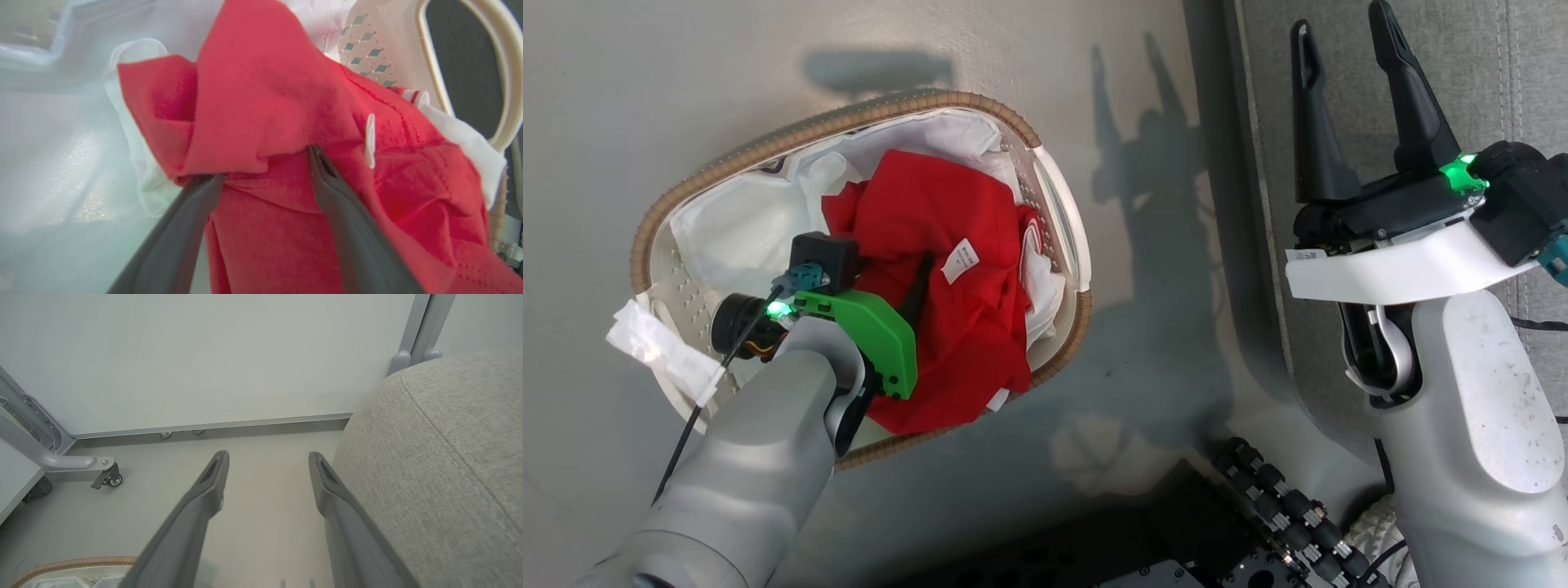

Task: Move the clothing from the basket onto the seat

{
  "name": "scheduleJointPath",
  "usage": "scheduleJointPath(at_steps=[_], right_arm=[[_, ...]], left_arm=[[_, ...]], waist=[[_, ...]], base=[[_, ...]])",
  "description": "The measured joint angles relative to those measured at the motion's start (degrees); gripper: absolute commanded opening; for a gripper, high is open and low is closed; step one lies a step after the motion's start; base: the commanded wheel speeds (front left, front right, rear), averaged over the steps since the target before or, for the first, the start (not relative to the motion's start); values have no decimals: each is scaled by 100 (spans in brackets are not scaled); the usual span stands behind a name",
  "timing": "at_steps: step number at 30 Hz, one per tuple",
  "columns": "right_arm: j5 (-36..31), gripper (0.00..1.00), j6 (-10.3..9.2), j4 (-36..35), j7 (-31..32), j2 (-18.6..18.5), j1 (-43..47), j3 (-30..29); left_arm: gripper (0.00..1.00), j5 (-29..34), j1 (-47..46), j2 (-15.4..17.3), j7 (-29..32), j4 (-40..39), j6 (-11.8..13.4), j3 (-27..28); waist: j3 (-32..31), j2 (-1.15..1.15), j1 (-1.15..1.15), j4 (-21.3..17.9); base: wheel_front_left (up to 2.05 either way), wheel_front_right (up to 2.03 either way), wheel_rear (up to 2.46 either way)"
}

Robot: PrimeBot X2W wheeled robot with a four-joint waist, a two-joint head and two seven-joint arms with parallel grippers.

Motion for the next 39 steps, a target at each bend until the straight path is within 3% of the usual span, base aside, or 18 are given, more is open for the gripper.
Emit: scheduleJointPath(at_steps=[11,12,13,14,29,39], right_arm=[[13,100,0,-54,0,0,0,-9],[36,100,0,-53,0,0,-1,-7],[57,100,0,-51,-1,0,-4,-2],[63,100,0,-43,-1,-1,-9,0],[99,100,0,287,-1,1,13,-44],[59,100,0,576,0,4,251,-157]], left_arm=[[100,-289,-268,-43,349,246,0,-680],[66,-320,-275,-36,378,252,0,-722],[21,-357,-277,-23,394,249,0,-766],[0,-402,-276,-11,394,240,0,-827],[0,-949,380,-19,125,-93,0,-1326],[0,-962,938,-35,2,-398,0,-1071]], waist=[[114,0,0,-7],[106,0,0,-16],[97,0,0,-25],[82,0,0,-37],[-700,0,0,-18],[-1569,0,-1,156]], base=[[0,0,0],[0,0,0],[0,0,0],[0,0,0],[0,0,0],[0,0,0]])
